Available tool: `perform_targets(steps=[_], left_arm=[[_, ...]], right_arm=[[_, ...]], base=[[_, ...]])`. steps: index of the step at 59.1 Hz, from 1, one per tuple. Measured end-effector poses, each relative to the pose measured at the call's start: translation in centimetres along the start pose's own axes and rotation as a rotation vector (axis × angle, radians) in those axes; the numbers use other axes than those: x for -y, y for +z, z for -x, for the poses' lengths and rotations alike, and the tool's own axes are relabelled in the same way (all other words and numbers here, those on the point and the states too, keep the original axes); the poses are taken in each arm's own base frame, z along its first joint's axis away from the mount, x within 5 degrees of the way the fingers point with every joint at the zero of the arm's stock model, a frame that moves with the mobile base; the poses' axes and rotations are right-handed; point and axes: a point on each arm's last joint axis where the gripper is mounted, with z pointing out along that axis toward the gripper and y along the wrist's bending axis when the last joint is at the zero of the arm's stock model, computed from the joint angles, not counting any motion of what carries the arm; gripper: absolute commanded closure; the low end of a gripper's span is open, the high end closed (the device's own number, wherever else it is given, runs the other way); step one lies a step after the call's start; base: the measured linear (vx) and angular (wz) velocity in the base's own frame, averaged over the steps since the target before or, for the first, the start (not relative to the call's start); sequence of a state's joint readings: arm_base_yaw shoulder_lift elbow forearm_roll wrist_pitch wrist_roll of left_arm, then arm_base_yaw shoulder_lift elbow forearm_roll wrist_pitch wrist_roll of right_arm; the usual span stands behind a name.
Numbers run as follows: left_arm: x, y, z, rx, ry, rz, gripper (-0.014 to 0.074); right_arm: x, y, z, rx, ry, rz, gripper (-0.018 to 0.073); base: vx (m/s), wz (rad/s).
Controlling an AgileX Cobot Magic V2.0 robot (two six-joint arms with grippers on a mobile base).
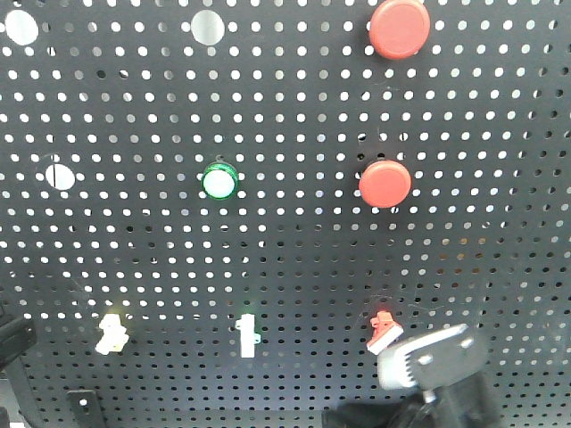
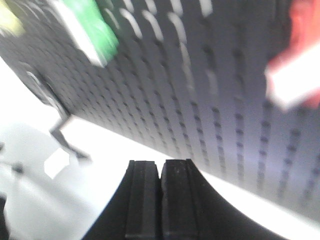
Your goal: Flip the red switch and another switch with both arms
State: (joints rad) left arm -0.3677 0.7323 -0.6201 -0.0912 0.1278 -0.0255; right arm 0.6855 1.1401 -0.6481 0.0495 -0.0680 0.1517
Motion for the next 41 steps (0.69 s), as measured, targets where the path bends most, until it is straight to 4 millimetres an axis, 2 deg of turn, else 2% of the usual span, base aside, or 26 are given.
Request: perform_targets(steps=[14,41], left_arm=[[0.0,0.0,0.0,-0.003,0.000,0.000,0.0594],[0.0,0.0,-0.1,-0.006,0.000,0.000,0.0594]], right_arm=[[-0.4,-0.6,2.4,0.255,-0.029,0.036,0.0566],[-0.4,-0.7,2.6,0.284,-0.031,0.039,0.0566]], base=[[0.00,0.00],[0.00,0.00]])
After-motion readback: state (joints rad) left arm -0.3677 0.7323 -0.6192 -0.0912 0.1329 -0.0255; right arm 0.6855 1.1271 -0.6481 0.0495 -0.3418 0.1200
